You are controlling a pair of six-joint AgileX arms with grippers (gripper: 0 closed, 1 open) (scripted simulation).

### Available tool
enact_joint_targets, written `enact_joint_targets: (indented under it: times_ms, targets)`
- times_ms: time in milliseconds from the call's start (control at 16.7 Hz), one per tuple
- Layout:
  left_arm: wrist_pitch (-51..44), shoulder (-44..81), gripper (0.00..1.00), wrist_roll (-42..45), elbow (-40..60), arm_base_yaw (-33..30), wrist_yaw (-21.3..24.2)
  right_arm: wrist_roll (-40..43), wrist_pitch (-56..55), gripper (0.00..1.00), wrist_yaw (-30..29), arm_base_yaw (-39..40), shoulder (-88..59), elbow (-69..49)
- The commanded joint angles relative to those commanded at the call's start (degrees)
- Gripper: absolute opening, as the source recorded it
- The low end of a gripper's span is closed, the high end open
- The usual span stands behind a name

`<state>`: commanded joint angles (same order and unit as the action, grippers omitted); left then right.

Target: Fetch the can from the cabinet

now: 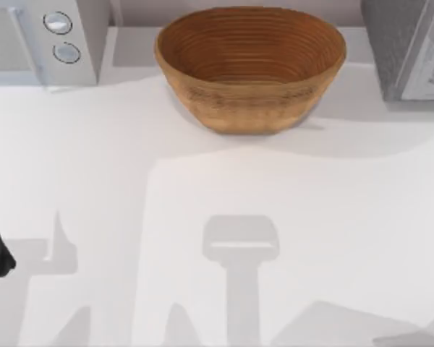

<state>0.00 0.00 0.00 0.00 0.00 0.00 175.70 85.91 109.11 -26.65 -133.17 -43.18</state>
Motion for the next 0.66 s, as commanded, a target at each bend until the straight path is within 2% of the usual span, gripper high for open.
enact_joint_targets:
  times_ms: [300, 660]
  targets:
    - [0.0, 0.0, 1.0, 0.0, 0.0, 0.0, 0.0, 0.0, 0.0, 0.98, 0.0, 0.0, 0.0, 0.0]
    - [0.0, 0.0, 1.0, 0.0, 0.0, 0.0, 0.0, 0.0, 0.0, 1.0, 0.0, 0.0, 0.0, 0.0]
